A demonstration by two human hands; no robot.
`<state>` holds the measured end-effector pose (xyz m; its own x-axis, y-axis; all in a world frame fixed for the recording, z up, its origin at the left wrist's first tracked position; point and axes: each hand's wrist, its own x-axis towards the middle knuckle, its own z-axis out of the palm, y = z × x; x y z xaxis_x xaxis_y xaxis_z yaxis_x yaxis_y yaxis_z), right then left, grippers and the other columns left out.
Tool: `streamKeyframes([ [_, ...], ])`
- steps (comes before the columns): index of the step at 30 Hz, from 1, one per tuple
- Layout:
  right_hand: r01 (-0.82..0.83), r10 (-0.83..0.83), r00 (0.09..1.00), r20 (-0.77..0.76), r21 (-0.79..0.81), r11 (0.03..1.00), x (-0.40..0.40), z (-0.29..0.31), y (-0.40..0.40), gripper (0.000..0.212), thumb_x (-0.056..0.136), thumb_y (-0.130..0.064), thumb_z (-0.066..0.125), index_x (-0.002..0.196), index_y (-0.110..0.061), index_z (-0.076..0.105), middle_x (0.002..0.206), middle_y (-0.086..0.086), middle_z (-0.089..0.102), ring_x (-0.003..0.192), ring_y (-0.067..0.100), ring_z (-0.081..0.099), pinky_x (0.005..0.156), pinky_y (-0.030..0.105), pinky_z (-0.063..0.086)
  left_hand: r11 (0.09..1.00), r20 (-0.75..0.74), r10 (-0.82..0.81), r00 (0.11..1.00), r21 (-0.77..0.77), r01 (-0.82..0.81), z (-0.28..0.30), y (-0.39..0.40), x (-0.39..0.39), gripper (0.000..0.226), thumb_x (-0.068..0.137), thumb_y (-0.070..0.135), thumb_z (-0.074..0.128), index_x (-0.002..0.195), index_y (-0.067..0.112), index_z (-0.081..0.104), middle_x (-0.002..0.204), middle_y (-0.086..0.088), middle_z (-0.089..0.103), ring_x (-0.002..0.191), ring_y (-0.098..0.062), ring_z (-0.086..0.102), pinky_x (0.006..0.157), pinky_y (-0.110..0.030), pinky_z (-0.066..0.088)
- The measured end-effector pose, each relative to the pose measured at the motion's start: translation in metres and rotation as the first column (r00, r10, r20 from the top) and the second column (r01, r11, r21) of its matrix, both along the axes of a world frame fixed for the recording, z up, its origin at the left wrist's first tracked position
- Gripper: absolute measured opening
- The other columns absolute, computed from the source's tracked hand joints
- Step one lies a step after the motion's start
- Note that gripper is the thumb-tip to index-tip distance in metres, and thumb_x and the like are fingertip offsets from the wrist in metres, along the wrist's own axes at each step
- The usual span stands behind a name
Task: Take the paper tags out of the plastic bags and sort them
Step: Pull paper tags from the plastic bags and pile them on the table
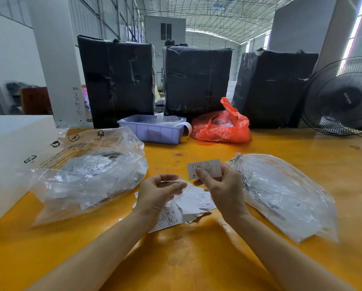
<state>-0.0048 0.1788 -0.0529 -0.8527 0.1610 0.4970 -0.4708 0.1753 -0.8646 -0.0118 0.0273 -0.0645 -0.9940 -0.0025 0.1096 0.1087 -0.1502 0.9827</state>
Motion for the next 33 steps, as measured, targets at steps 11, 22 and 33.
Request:
streamKeyframes([
  [11,0.010,-0.008,0.999,-0.033,0.081,0.997,0.0032,-0.0011,-0.0024,0.012,0.079,-0.004,0.072,0.077,-0.014,0.067,0.071,0.007,0.071,0.067,0.024,0.068,0.064,0.039,0.056,0.999,-0.011,-0.030,0.999,0.023,0.030,-0.0001,0.0014,0.0002,0.045,0.052,0.016,0.079,0.093,0.007,0.063,0.078,-0.007,0.074,0.069,-0.018,0.069,0.067,-0.026,0.049],
  [22,-0.003,0.008,0.999,-0.049,0.108,0.994,0.0020,-0.0037,-0.0028,0.008,0.078,-0.005,0.073,0.083,-0.004,0.067,0.071,0.005,0.071,0.064,0.015,0.069,0.061,0.030,0.057,0.998,-0.023,-0.058,0.998,0.031,0.059,-0.0014,0.0004,-0.0003,0.042,0.055,0.015,0.077,0.094,0.007,0.062,0.074,-0.006,0.074,0.065,-0.015,0.070,0.069,-0.028,0.049],
  [33,-0.225,0.177,0.955,0.238,0.192,0.955,-0.0017,-0.0051,-0.0014,0.004,0.088,-0.005,0.061,0.091,-0.005,0.058,0.064,0.004,0.057,0.049,0.005,0.054,0.054,0.031,0.044,1.000,-0.065,-0.007,0.998,-0.012,0.006,-0.0062,-0.0031,-0.0038,0.034,0.063,0.011,0.078,0.093,0.010,0.062,0.080,-0.007,0.074,0.071,-0.012,0.069,0.066,-0.023,0.049],
])
